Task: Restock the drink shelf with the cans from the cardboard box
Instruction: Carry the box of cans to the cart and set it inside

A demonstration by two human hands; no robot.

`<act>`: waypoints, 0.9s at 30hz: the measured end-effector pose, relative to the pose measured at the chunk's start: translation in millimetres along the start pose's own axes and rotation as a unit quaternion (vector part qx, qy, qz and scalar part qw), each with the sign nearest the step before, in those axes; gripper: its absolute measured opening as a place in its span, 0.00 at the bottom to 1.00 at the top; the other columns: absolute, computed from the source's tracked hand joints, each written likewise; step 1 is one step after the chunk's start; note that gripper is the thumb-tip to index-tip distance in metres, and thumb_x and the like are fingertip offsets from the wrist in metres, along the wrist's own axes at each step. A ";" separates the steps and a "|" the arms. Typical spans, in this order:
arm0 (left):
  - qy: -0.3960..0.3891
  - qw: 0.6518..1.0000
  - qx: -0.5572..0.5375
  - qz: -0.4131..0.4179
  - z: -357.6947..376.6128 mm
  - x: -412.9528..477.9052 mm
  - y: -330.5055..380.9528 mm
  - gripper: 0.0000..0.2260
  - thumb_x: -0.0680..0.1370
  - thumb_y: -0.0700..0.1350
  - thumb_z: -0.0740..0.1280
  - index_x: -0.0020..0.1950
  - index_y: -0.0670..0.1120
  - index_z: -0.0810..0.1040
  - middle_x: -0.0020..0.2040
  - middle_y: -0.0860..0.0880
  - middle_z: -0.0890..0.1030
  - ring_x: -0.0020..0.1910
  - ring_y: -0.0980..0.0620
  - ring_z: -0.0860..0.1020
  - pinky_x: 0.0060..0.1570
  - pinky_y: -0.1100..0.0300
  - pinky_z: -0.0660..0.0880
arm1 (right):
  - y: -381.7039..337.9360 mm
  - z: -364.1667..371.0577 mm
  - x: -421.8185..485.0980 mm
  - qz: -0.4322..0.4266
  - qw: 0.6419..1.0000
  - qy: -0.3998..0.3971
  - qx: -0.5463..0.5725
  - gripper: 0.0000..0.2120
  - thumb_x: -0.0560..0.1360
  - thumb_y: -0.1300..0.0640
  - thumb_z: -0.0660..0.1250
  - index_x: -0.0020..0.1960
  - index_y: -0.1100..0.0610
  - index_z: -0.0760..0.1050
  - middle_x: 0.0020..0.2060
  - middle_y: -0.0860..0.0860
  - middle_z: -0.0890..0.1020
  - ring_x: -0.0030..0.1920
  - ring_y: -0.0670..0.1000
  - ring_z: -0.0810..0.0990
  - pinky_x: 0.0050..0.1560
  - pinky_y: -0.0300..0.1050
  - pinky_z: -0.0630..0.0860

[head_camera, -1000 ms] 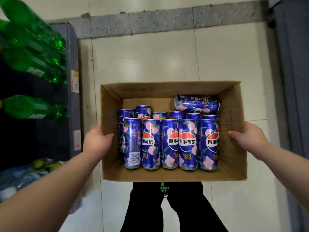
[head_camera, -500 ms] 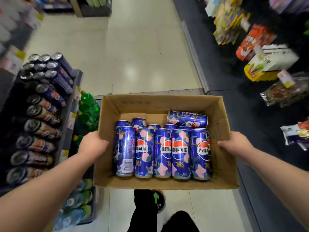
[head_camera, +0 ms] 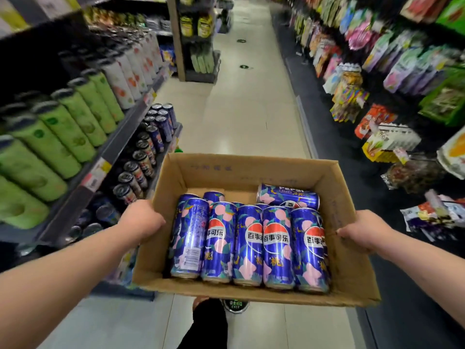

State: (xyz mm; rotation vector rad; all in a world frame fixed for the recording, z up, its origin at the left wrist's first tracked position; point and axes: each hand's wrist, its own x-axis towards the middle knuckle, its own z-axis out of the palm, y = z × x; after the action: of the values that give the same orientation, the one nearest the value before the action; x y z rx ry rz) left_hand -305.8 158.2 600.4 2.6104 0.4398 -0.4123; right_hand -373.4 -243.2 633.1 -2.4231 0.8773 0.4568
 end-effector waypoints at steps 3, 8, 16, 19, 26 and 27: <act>-0.004 1.000 -0.004 -0.016 -18.6 -49.2 -42.0 0.10 0.70 0.40 0.70 0.48 0.37 0.82 0.48 0.37 0.83 0.49 0.41 0.82 0.43 0.56 0.74 | 1.2 7.7 -54.1 -0.004 1.000 -0.022 -0.007 0.16 0.70 0.58 0.71 0.56 0.62 0.76 0.45 0.58 0.81 0.43 0.58 0.82 0.45 0.50 0.80; -0.001 0.999 -0.038 -0.035 -48.5 -104.8 -128.6 0.09 0.68 0.40 0.72 0.46 0.38 0.82 0.46 0.38 0.84 0.44 0.43 0.81 0.41 0.58 0.73 | -9.6 37.3 -142.7 -0.036 0.999 -0.016 -0.029 0.15 0.70 0.58 0.71 0.54 0.63 0.77 0.44 0.59 0.82 0.42 0.57 0.82 0.41 0.48 0.80; 0.041 0.997 -0.053 -0.048 -120.5 -184.8 -312.7 0.10 0.68 0.40 0.71 0.48 0.39 0.82 0.47 0.39 0.83 0.46 0.42 0.81 0.42 0.57 0.76 | -67.7 133.9 -308.3 -0.075 0.997 -0.030 -0.018 0.15 0.72 0.60 0.70 0.56 0.64 0.75 0.46 0.61 0.81 0.44 0.59 0.81 0.38 0.46 0.78; 0.044 0.995 -0.042 -0.076 -156.4 -213.3 -392.8 0.13 0.68 0.40 0.71 0.50 0.37 0.81 0.49 0.38 0.83 0.49 0.41 0.81 0.43 0.56 0.76 | -97.7 183.2 -369.4 -0.092 0.994 -0.053 -0.031 0.11 0.72 0.61 0.70 0.52 0.61 0.73 0.37 0.55 0.79 0.37 0.55 0.79 0.29 0.41 0.74; 0.091 0.981 -0.044 -0.167 -233.6 -261.2 -535.4 0.15 0.69 0.40 0.71 0.55 0.38 0.78 0.51 0.39 0.80 0.46 0.44 0.78 0.41 0.59 0.74 | -189.3 278.7 -462.7 -0.168 0.978 -0.100 -0.067 0.08 0.72 0.59 0.69 0.50 0.60 0.74 0.31 0.51 0.75 0.30 0.49 0.75 0.17 0.33 0.65; 0.088 0.980 -0.035 -0.176 -242.3 -265.1 -550.8 0.15 0.70 0.41 0.70 0.55 0.38 0.78 0.53 0.39 0.80 0.48 0.43 0.78 0.42 0.59 0.75 | -206.1 289.3 -472.0 -0.179 0.975 -0.106 -0.076 0.07 0.72 0.59 0.69 0.48 0.59 0.73 0.31 0.50 0.74 0.29 0.48 0.74 0.15 0.31 0.64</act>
State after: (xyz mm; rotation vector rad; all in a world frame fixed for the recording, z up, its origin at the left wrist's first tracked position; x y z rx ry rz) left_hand -699.2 677.8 688.0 2.5100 0.9676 -0.2711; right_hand -620.9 289.6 693.7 -2.5386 0.3152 0.6469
